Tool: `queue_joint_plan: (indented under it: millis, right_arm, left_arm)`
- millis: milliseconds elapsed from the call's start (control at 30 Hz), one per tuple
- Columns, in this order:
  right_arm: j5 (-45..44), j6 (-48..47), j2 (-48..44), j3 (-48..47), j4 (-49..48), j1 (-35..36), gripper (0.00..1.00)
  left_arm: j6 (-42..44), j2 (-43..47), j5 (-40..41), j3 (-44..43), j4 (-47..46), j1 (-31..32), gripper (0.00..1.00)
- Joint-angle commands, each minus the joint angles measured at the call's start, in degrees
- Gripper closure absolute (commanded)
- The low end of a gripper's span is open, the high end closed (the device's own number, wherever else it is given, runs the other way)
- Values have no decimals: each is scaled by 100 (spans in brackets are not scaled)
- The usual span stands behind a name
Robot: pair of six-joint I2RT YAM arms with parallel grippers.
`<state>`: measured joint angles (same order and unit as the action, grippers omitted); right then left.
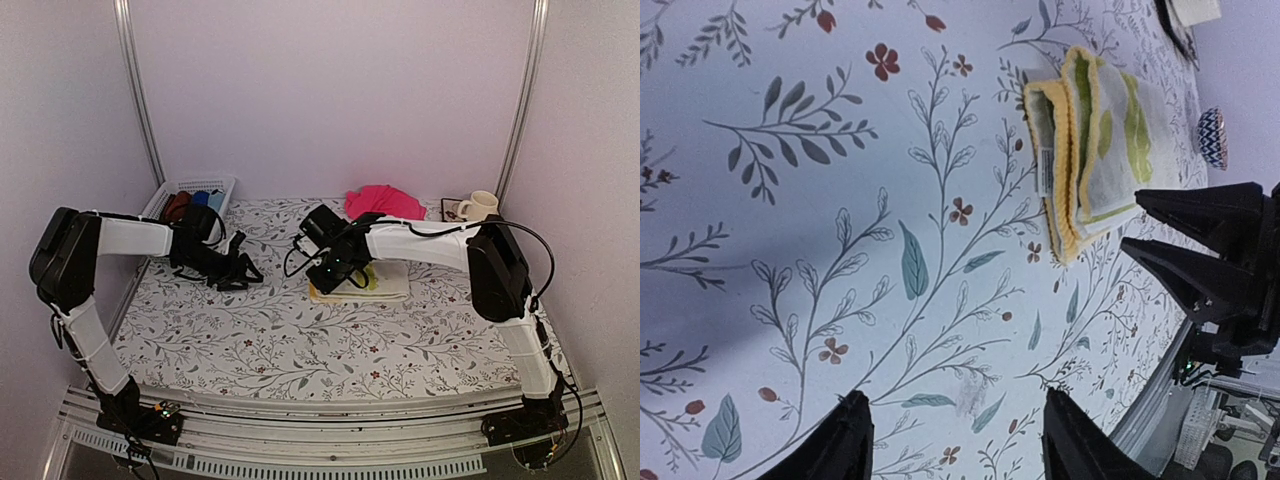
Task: Roll the towels
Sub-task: Adjust the towel at the center of the board.
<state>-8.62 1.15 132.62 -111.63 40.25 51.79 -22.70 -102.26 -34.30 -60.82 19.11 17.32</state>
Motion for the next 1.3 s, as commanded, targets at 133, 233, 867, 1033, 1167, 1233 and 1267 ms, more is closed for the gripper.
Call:
queue_joint_plan:
  millis: [133,233,867,1033,1167,1233,1267]
  right_arm:
    - [-130,-226,464,-104,-171,62,69]
    - [-121,-246,527,-99,-160,68,70]
    - [-281,-208,587,-83,-332,79,85]
    - [-265,-194,484,-49,-387,84,96]
    - [-232,-194,367,33,-423,84,98]
    - [-207,-185,330,74,-428,77,98]
    - [-204,-179,315,93,-423,81,98]
  left_arm:
    - [72,-136,-87,-141,-9,-51,42]
    - [86,-161,-95,-154,-4,-55,42]
    - [99,-272,-127,-167,-22,-59,42]
    - [111,-308,-151,-185,-26,-49,42]
    - [110,-302,-149,-162,-30,-48,42]
    - [102,-286,-145,-138,-38,-47,42]
    - [100,-279,-146,-126,-45,-49,42]
